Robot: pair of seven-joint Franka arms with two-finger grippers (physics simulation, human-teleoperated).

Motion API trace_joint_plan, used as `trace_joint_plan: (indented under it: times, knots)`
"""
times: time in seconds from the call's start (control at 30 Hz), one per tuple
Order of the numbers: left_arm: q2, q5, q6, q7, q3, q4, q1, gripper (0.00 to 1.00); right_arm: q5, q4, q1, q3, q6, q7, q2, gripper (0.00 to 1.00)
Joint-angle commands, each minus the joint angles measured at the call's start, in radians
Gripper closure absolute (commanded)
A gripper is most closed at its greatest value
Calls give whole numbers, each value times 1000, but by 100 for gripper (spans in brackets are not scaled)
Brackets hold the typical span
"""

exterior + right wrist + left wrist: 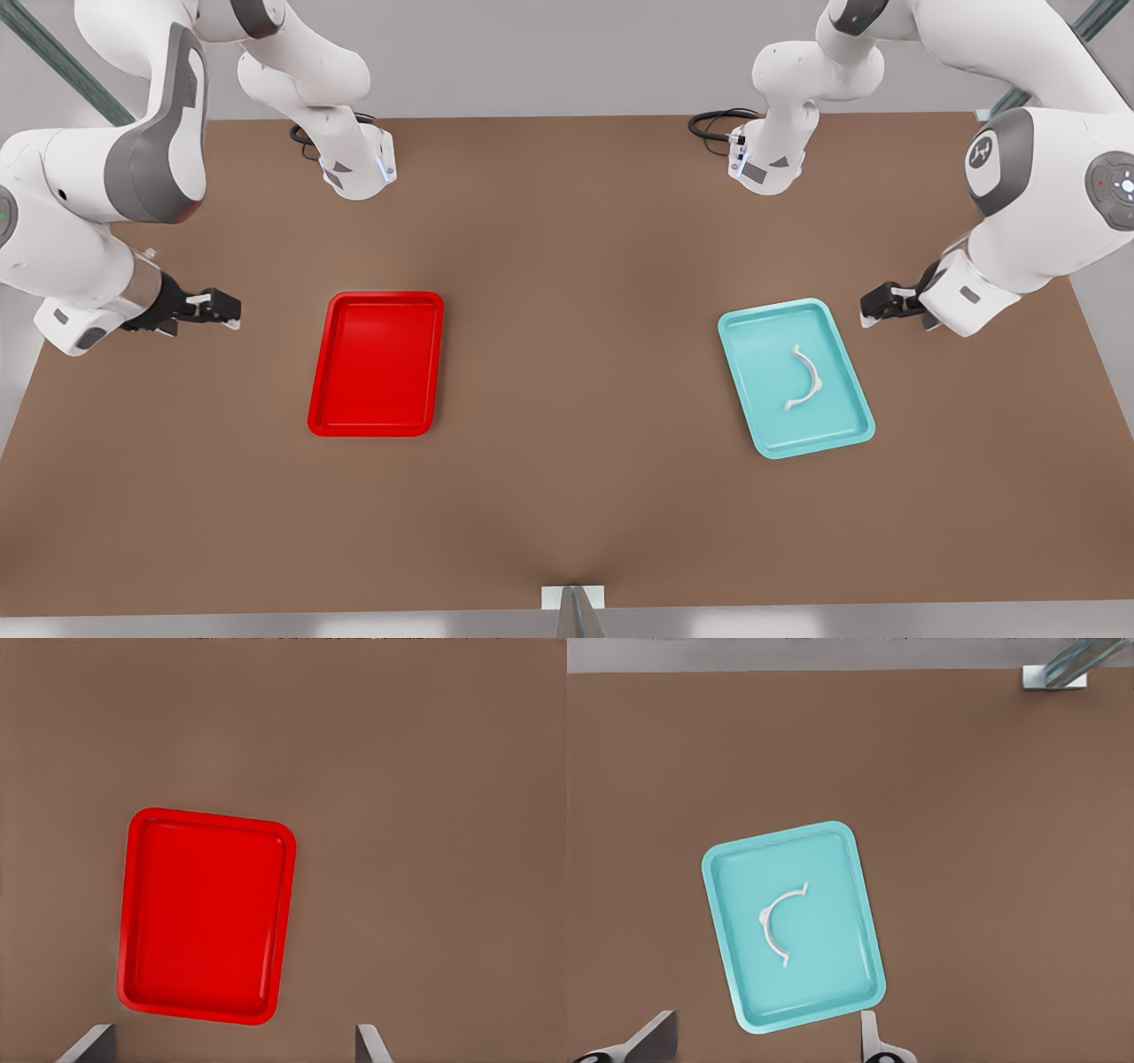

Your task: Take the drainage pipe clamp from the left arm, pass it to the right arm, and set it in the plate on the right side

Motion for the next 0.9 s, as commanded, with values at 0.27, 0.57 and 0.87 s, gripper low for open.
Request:
trace_joint_plan:
  times: [0.27,0.57,0.87]
  knots:
    - [-43,22,791,-810,1,-685,-12,0,5,3,-1,-1,18,-68,1,0]
    - [-9,65,1079,-827,48,-994,-13,0,7,2,-1,-1,16,-66,1,0]
    - [104,65,1098,-830,74,-1000,-13,27,5,3,-1,-1,16,-66,1,0]
